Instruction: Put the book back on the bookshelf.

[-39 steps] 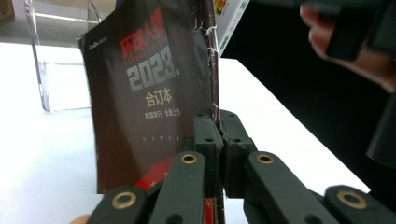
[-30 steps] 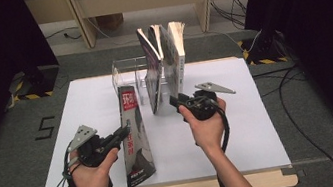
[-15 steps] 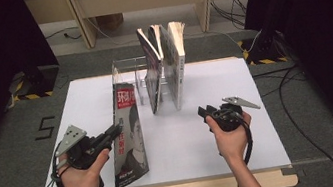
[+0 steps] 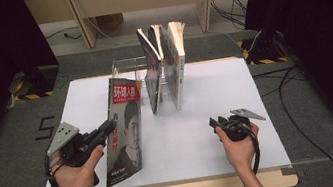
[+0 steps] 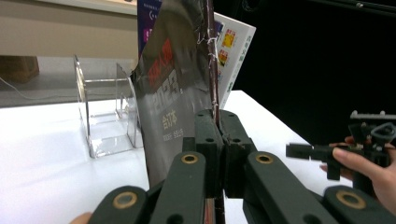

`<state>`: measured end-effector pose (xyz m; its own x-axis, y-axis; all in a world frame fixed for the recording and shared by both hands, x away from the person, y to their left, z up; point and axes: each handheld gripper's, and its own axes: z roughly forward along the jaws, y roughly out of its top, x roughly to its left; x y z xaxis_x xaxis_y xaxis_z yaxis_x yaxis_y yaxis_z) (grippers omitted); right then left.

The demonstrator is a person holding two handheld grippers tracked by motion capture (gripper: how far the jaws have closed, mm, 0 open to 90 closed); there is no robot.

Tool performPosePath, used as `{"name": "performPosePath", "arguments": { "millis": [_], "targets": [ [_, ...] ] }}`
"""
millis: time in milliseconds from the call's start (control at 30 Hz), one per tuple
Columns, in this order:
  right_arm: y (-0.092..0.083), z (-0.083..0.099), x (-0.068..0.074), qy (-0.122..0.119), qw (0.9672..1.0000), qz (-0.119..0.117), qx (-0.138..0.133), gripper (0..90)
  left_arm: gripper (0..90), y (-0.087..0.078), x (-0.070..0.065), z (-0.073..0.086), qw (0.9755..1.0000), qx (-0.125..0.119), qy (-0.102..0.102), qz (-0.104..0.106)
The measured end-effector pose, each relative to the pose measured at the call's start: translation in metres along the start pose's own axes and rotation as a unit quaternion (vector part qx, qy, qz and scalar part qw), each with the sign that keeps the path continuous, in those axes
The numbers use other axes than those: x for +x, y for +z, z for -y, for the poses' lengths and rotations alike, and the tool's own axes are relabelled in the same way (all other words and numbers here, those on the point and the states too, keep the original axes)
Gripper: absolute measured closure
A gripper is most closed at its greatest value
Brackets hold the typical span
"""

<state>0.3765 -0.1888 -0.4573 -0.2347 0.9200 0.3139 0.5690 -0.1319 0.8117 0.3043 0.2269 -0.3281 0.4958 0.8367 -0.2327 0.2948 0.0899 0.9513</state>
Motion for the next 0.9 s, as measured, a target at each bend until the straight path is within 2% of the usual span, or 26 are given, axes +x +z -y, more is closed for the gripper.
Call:
{"name": "performPosePath", "arguments": {
  "millis": [200,400,533,867,900],
  "targets": [
    [-0.001,0.009,-0.013,0.002,0.9999,0.011,-0.006,59.5,87.5,0.002,0.002,-0.008,0.9998,-0.015,0.007,-0.008],
    [-0.002,0.015,-0.018,-0.001,0.9998,0.017,-0.011,59.3,87.5,0.010,0.006,-0.014,0.9996,-0.026,-0.003,-0.010],
    [-0.006,0.016,-0.021,0.002,0.9996,0.022,-0.016,59.3,87.5,0.016,0.005,-0.019,0.9994,-0.033,0.002,-0.010],
    [-0.008,0.018,-0.027,0.015,0.9994,0.026,-0.018,59.4,87.5,0.030,0.009,-0.029,0.9989,-0.046,-0.006,-0.014],
    [-0.007,0.018,-0.027,0.016,0.9994,0.026,-0.016,59.4,87.5,0.033,0.012,-0.030,0.9986,-0.048,-0.014,-0.017]
  ]
}}
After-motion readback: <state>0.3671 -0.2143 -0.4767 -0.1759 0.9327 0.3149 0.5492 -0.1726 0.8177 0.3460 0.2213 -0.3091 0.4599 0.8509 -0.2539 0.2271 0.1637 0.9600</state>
